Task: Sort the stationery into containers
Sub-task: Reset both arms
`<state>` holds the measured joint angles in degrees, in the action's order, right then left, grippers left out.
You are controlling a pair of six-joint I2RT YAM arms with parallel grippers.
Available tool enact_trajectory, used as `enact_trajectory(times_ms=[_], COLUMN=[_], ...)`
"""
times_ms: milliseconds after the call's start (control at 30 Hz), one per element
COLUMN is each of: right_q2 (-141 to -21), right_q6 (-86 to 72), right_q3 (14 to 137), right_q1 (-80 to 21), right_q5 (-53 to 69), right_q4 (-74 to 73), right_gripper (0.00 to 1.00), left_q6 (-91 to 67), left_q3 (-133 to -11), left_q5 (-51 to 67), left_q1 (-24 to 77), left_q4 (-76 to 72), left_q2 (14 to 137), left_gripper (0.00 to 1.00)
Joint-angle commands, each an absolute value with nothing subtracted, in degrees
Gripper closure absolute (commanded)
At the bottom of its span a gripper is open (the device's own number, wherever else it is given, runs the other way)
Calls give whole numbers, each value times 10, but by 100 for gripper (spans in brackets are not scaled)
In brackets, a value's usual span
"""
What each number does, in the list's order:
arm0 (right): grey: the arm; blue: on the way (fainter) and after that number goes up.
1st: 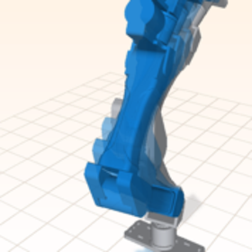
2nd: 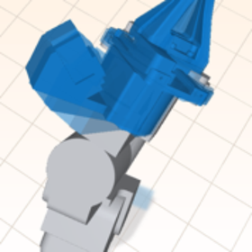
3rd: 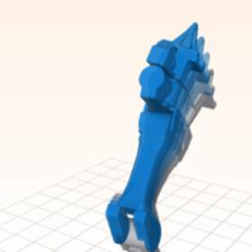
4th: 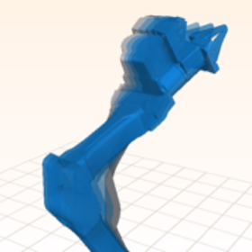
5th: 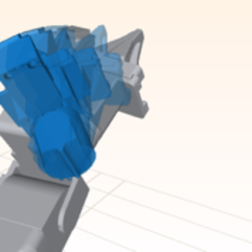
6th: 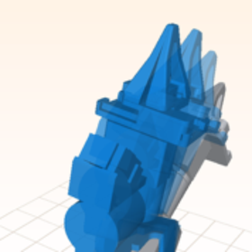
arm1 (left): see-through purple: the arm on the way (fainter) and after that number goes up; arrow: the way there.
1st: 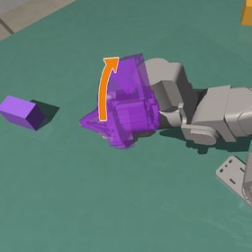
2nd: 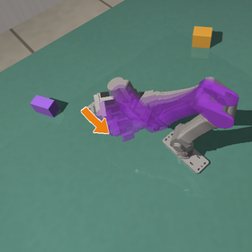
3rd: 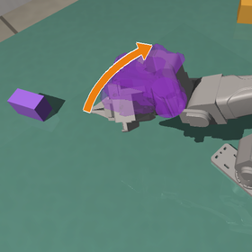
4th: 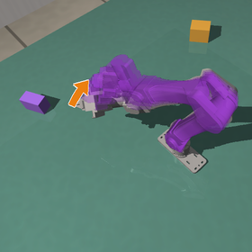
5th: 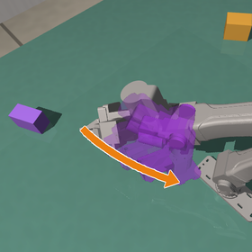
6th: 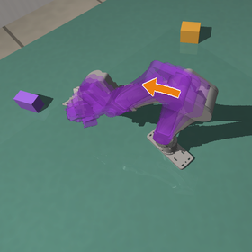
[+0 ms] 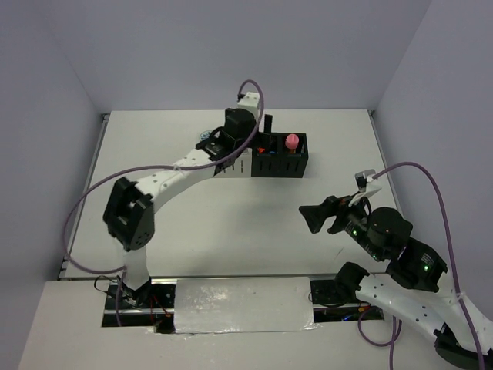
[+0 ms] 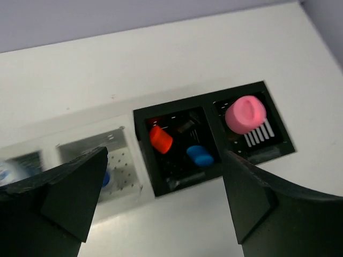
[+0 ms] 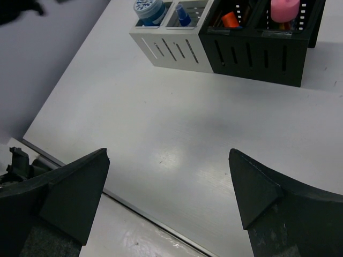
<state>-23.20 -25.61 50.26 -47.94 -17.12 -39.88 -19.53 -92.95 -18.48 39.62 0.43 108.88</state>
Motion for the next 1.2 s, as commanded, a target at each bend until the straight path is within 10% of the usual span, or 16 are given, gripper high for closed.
enact_trajectory(times_ms=[0, 500, 1167], right_q2=[-222, -224, -191], right_q6=[-245, -197, -198], right_q3=[523, 660, 705], right_q1=[-476, -477, -477], right_q5=[-187, -251, -356], right_q4=[-411, -536, -648], right_gripper=[0, 0, 0], left_q6=[-257, -362, -384], left_q3=[-938, -751, -689], left_q5=[-277, -459, -526], left_q1=[398, 397, 397], left_q4=[93, 497, 649], left_q2=[923, 452, 277], left_gripper=[1, 1, 1])
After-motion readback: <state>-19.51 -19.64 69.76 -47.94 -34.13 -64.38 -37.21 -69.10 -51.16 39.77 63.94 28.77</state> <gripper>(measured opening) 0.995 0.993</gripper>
